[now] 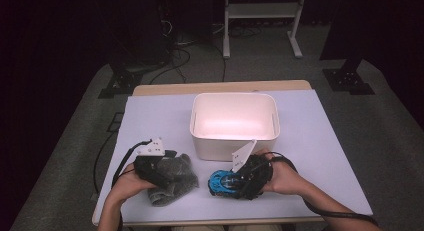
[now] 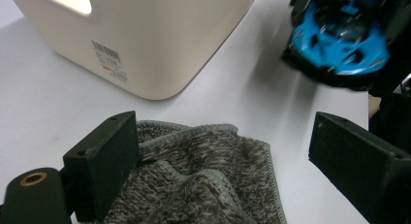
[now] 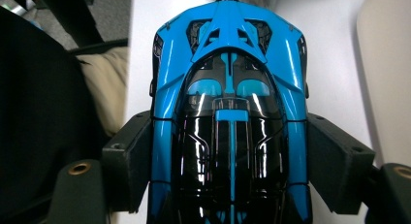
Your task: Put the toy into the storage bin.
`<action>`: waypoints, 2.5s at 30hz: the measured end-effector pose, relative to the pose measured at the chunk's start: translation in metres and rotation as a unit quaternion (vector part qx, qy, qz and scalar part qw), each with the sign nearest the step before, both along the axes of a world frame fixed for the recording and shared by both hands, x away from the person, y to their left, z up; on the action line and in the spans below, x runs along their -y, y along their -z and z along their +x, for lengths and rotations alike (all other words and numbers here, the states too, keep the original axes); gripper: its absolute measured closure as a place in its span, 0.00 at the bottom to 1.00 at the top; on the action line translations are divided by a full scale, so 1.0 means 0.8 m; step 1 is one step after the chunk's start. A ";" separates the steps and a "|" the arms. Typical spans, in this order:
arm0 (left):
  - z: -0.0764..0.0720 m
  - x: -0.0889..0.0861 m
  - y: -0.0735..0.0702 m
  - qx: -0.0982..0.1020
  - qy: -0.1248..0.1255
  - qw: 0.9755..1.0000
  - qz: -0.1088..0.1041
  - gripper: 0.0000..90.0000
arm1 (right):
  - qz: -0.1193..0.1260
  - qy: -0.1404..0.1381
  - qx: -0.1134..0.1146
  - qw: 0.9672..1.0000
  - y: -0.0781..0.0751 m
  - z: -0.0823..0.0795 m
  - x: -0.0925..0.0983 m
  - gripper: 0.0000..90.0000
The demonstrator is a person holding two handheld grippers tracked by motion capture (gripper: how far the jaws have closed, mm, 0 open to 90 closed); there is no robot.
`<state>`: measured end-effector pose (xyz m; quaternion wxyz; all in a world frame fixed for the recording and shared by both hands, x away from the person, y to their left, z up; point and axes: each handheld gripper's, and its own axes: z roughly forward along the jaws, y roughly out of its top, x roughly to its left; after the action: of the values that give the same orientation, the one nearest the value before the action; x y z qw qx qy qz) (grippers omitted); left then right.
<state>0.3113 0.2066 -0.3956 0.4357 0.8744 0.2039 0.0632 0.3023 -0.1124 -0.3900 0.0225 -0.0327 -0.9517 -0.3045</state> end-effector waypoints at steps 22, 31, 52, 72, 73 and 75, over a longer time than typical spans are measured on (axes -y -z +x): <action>0.004 -0.008 0.001 -0.004 -0.007 1.000 -0.012 0.11 | 0.025 -0.011 0.023 0.999 -0.135 0.011 0.012 0.28; 0.007 -0.009 0.006 -0.011 -0.013 1.000 -0.014 0.11 | 0.024 -0.006 0.037 0.999 -0.169 0.033 0.014 0.28; 0.008 -0.014 0.009 -0.013 -0.022 1.000 -0.010 0.11 | 0.014 0.010 0.040 0.999 -0.197 0.116 0.010 0.28; 0.009 -0.022 0.007 -0.008 -0.033 0.999 -0.008 0.11 | 0.001 0.017 0.006 1.000 -0.154 0.175 0.004 0.28; 0.009 -0.022 0.007 -0.008 -0.033 0.999 -0.008 0.11 | -0.001 0.018 0.002 1.000 -0.151 0.178 0.003 0.28; 0.008 -0.023 0.006 -0.007 -0.032 0.999 -0.007 0.11 | -0.003 0.019 0.000 1.000 -0.147 0.182 0.001 0.28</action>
<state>0.3180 0.2248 -0.4008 0.4383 0.8648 0.2350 0.0693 0.4476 -0.1136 -0.2727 0.0170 -0.0512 -0.9517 -0.3022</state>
